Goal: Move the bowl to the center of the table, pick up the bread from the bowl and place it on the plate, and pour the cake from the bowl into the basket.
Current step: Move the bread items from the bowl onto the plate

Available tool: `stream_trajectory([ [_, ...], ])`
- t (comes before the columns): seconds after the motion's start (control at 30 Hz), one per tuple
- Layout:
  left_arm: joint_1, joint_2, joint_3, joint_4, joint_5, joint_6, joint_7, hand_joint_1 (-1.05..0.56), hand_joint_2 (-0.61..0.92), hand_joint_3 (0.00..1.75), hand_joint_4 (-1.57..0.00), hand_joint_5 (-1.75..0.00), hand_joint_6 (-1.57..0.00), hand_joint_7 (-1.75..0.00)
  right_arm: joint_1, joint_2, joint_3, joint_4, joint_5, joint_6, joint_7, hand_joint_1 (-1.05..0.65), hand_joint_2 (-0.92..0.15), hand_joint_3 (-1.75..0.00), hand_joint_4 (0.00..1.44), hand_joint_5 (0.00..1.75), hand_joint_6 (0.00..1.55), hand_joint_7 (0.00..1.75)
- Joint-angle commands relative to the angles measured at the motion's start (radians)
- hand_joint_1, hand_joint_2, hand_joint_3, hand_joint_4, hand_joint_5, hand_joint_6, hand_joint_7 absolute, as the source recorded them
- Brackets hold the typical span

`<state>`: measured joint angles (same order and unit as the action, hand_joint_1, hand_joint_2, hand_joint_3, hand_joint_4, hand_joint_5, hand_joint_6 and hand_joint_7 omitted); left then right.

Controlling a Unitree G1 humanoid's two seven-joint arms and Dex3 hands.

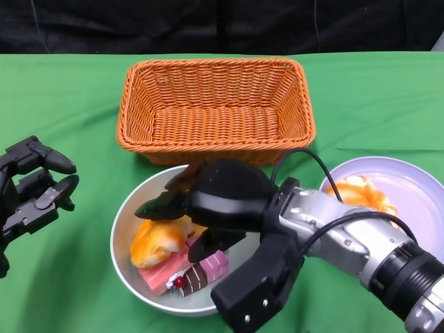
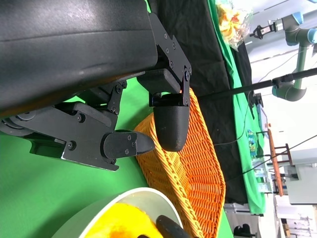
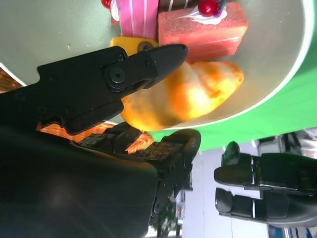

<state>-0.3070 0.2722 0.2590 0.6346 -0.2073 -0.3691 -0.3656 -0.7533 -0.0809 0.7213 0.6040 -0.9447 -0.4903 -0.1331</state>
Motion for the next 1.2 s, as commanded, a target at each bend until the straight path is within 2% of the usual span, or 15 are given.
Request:
stream_trajectory([
  [0.03, -0.016, 0.022, 0.012, 0.025, 0.007, -0.026, 0.016, -0.05, 0.88, 0.44, -0.57, -1.74, -0.67, -1.31, -0.004, 0.015, 0.043, 0.047, -0.061, 0.021, -0.103, -0.72, -0.88, 0.00, 0.73, 0.09, 0.65, 0.04],
  [0.07, -0.020, 0.025, 0.010, 0.037, 0.010, -0.042, 0.012, -0.02, 0.88, 0.48, -0.61, -1.69, -0.67, -1.31, -0.004, 0.026, 0.057, 0.067, -0.077, 0.032, -0.130, -0.67, -0.88, 0.00, 0.73, 0.38, 0.76, 0.03],
  [0.13, -0.027, 0.029, 0.008, 0.056, 0.014, -0.063, 0.007, 0.00, 0.87, 0.52, -0.64, -1.65, -0.68, -1.32, -0.008, 0.037, 0.075, 0.093, -0.094, 0.043, -0.167, -0.65, -0.89, 0.00, 0.56, 0.83, 0.82, 0.01],
  [0.17, -0.030, 0.029, 0.009, 0.063, 0.009, -0.063, 0.003, 0.00, 0.87, 0.53, -0.65, -1.64, -0.68, -1.32, -0.010, 0.046, 0.086, 0.115, -0.105, 0.051, -0.200, -0.64, -0.89, 0.00, 0.55, 0.88, 0.83, 0.00],
  [0.2, -0.033, 0.029, 0.010, 0.069, 0.005, -0.063, 0.001, 0.01, 0.83, 0.60, -0.67, -1.61, -0.69, -1.31, -0.012, 0.053, 0.096, 0.134, -0.114, 0.057, -0.227, -0.58, -0.90, 0.00, 0.53, 1.05, 0.90, 0.03],
  [0.27, -0.037, 0.029, 0.010, 0.077, 0.001, -0.066, -0.002, 0.01, 0.80, 0.66, -0.69, -1.59, -0.69, -1.30, -0.018, 0.062, 0.109, 0.160, -0.122, 0.063, -0.264, -0.54, -0.90, 0.00, 0.52, 1.16, 0.94, 0.03],
  [0.33, -0.041, 0.029, 0.010, 0.086, 0.000, -0.072, -0.004, 0.01, 0.79, 0.68, -0.69, -1.58, -0.69, -1.30, -0.027, 0.071, 0.126, 0.200, -0.134, 0.066, -0.317, -0.54, -0.90, 0.00, 0.51, 1.19, 0.95, 0.03],
  [0.4, -0.045, 0.029, 0.010, 0.096, 0.000, -0.080, -0.005, 0.03, 0.78, 0.70, -0.70, -1.58, -0.70, -1.30, -0.038, 0.082, 0.146, 0.250, -0.150, 0.067, -0.381, -0.41, -0.90, 0.00, 0.62, 1.17, 1.00, 0.04],
  [0.5, -0.050, 0.032, 0.007, 0.109, 0.006, -0.092, -0.002, 0.03, 0.78, 0.72, -0.71, -1.57, -0.71, -1.30, -0.052, 0.098, 0.162, 0.309, -0.150, 0.063, -0.441, -0.38, -0.89, 0.00, 0.65, 1.15, 1.01, 0.04],
  [0.6, -0.051, 0.037, 0.002, 0.112, 0.021, -0.095, 0.013, 0.02, 0.77, 0.73, -0.71, -1.57, -0.71, -1.28, -0.065, 0.110, 0.167, 0.373, -0.134, 0.035, -0.497, -0.35, -0.89, 0.00, 0.67, 1.26, 1.08, 0.07],
  [0.67, -0.052, 0.037, 0.002, 0.114, 0.023, -0.098, 0.014, 0.01, 0.76, 0.73, -0.71, -1.57, -0.71, -1.27, -0.074, 0.109, 0.161, 0.386, -0.119, 0.015, -0.498, -0.34, -0.88, 0.00, 0.73, 1.15, 1.12, 0.07],
  [0.8, -0.052, 0.036, 0.003, 0.117, 0.020, -0.099, 0.008, 0.01, 0.76, 0.74, -0.70, -1.57, -0.70, -1.27, -0.084, 0.101, 0.152, 0.391, -0.096, -0.010, -0.498, -0.34, -0.86, 0.00, 0.76, 1.08, 1.13, 0.05],
  [0.93, -0.044, 0.033, -0.003, 0.103, 0.026, -0.097, 0.016, 0.02, 0.77, 0.72, -0.69, -1.56, -0.70, -1.24, -0.055, 0.059, 0.064, 0.312, 0.034, -0.091, -0.424, -0.34, -0.88, -0.01, 0.76, 1.09, 1.12, 0.04],
  [1.1, -0.043, 0.033, -0.004, 0.102, 0.028, -0.098, 0.020, 0.03, 0.79, 0.69, -0.69, -1.55, -0.71, -1.23, -0.038, 0.045, 0.040, 0.266, 0.061, -0.099, -0.369, -0.34, -0.89, -0.01, 0.75, 1.11, 1.12, 0.04],
  [1.2, -0.051, 0.031, -0.007, 0.112, 0.027, -0.098, 0.011, 0.01, 0.80, 0.65, -0.67, -1.56, -0.71, -1.20, 0.045, -0.029, -0.101, -0.001, 0.232, -0.121, -0.245, -0.32, -0.89, 0.00, 0.75, 1.14, 1.13, 0.05],
])
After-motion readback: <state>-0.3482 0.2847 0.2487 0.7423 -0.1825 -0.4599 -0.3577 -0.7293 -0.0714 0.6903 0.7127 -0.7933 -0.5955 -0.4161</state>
